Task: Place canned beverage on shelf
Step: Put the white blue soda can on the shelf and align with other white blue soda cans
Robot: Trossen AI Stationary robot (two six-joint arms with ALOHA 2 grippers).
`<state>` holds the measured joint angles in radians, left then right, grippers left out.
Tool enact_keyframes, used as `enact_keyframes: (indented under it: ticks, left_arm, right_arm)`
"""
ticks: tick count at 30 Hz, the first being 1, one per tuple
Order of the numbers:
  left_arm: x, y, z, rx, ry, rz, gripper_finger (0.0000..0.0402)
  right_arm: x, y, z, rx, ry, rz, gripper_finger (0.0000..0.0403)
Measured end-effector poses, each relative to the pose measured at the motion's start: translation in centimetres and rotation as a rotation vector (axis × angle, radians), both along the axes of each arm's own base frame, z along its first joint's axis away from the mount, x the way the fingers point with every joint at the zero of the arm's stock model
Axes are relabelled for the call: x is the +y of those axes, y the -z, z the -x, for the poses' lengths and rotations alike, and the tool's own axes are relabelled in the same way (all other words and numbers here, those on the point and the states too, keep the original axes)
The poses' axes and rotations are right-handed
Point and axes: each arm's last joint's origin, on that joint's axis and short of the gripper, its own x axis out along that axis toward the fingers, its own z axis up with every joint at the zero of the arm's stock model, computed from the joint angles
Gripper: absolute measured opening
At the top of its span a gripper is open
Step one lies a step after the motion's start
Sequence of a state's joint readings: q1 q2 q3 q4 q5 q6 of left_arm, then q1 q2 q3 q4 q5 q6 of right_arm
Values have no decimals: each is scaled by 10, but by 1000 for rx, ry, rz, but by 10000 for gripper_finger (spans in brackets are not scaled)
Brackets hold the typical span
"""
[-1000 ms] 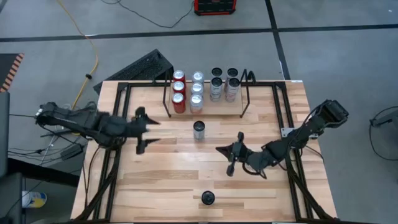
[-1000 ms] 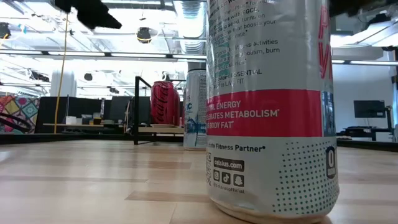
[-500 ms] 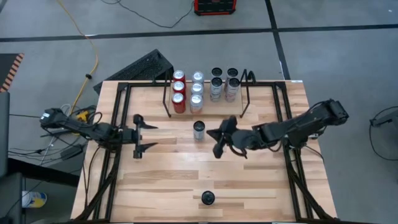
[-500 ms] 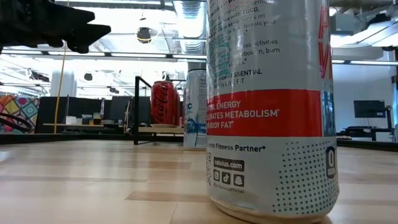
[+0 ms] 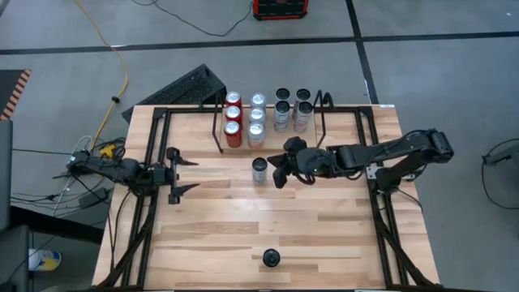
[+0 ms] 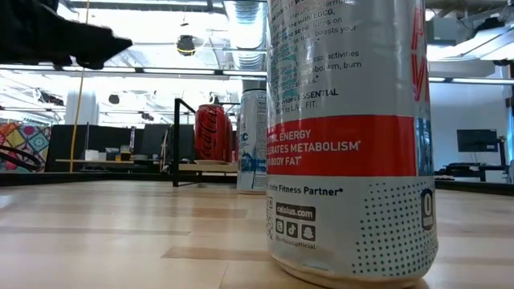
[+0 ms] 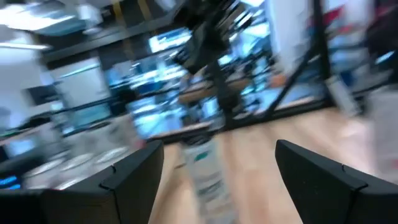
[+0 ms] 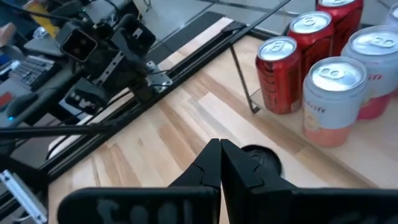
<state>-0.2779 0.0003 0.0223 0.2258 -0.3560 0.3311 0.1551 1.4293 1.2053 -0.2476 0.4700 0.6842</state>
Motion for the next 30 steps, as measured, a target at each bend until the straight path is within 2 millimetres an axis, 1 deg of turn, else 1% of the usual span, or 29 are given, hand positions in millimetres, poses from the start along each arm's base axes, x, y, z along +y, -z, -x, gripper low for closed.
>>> enact_keyframes:
  ticks: [3,6,8,10,11,13,16,19,21,25,27,30]
  left_arm:
    - [2,1,-1,21,-78,-14,297]
    - [2,5,-2,61,-86,-6,297]
    - [2,9,-2,96,-84,-6,297]
    - [2,13,-3,139,-84,-13,297]
    - [1,16,-3,163,-83,-21,297]
    - [1,18,-3,192,-81,-30,297]
    - [1,19,-4,202,-68,-34,297]
    - [0,20,-5,207,-60,-37,297]
    - [0,20,-5,210,-58,-38,297]
    - [0,20,-5,211,-59,-39,297]
    - [0,20,-5,211,-59,-38,297]
    - [0,20,-5,211,-59,-39,297]
  right_arm:
    - [0,-1,0,-11,11,13,27]
    - [0,-1,-2,-23,13,14,26]
    - [-2,4,-12,-30,14,8,24]
    - [-2,10,-21,17,2,8,21]
    - [0,8,-29,20,-9,7,21]
    - [2,-3,-44,18,-11,9,21]
    - [6,-20,-57,120,-11,17,21]
    - [9,-30,-61,276,82,13,21]
    - [7,-34,-66,310,151,-24,25]
    - [2,-23,-82,390,176,-43,50]
    - [-2,-13,-91,431,172,-61,71]
    - [-10,-6,-98,455,164,-97,113]
